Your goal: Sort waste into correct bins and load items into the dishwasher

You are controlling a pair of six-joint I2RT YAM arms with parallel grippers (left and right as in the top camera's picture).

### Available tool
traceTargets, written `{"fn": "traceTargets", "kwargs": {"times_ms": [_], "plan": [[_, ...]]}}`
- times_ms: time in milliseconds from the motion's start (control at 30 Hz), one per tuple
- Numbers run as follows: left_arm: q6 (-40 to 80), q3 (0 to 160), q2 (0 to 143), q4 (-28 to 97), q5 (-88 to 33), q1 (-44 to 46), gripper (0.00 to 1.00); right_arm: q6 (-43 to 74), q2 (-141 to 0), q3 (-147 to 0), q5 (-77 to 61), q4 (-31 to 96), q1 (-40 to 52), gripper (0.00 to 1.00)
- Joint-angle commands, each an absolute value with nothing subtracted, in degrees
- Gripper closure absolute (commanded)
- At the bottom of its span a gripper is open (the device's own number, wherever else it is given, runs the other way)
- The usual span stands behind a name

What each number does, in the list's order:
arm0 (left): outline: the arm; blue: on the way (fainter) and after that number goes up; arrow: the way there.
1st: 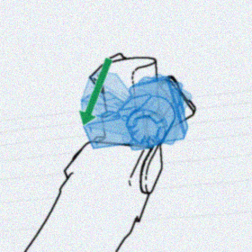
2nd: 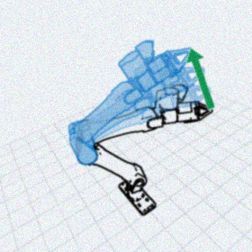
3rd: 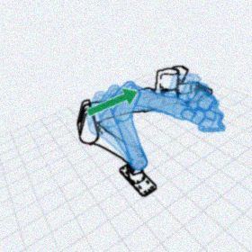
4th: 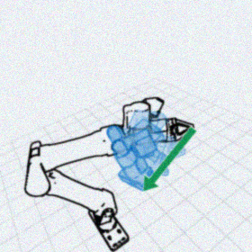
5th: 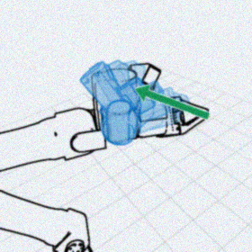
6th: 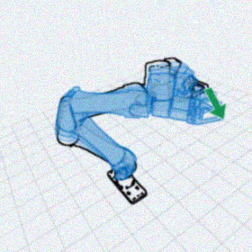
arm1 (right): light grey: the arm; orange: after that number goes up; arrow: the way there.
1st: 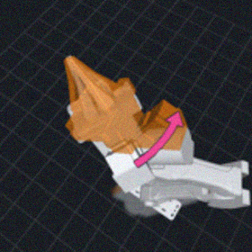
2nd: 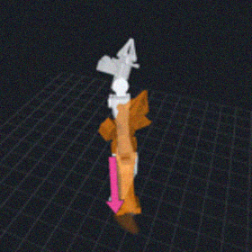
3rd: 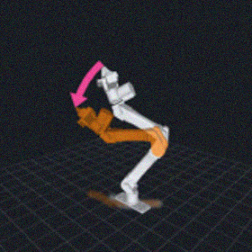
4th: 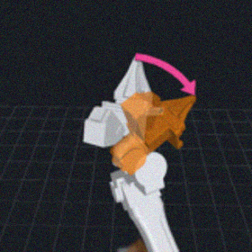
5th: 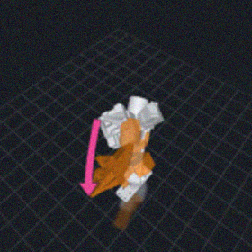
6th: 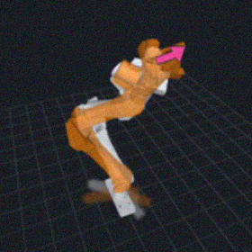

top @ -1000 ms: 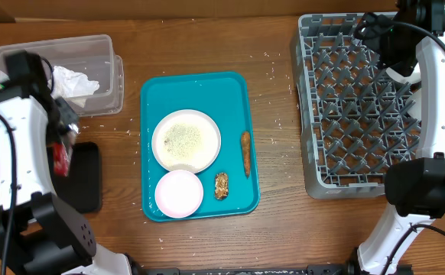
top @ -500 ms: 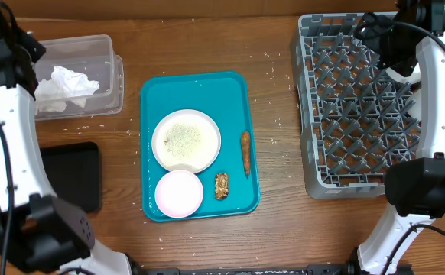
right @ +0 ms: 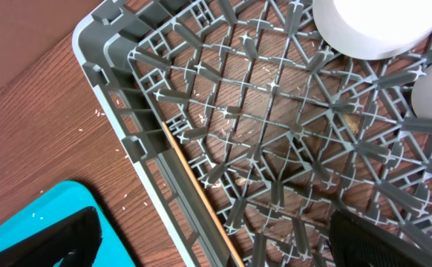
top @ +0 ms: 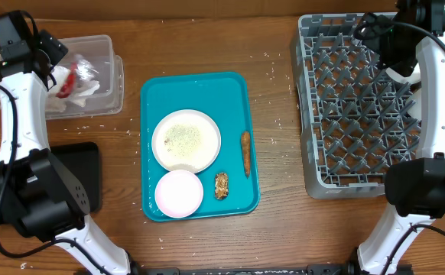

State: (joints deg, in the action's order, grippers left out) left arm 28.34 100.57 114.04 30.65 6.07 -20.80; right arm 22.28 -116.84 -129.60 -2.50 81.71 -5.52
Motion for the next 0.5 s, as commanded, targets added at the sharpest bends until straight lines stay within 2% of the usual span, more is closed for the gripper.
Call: {"fn": "traceTargets", "kwargs": {"times_ms": [0, 67, 200, 367, 467], "plan": [[28.32, 102.17, 108.81, 32.38, 1.28, -21.34, 0.07, 22.52, -115.02, -130.89, -1.98, 81.56, -5.52, 0.0], [28.34, 102.17, 104.29, 35.48, -0.05, -21.34, 0.0, 22.52, -115.02, -130.89, -1.98, 81.56, -5.5, 0.0], [28.29, 102.17, 96.77, 40.88, 5.82, -21.5, 0.0, 22.52, -115.02, -130.89, -1.98, 81.56, -5.5, 0.0], [28.34, 102.17, 89.34, 46.48, 23.11, -22.79, 0.0, 22.52, -115.02, -130.89, -1.98, 81.56, -5.5, 0.0], [28.51, 102.17, 87.5, 49.8, 25.06, -24.77, 0.0, 22.52, -115.02, -130.89, -1.98, 81.56, -5.5, 0.0]]}}
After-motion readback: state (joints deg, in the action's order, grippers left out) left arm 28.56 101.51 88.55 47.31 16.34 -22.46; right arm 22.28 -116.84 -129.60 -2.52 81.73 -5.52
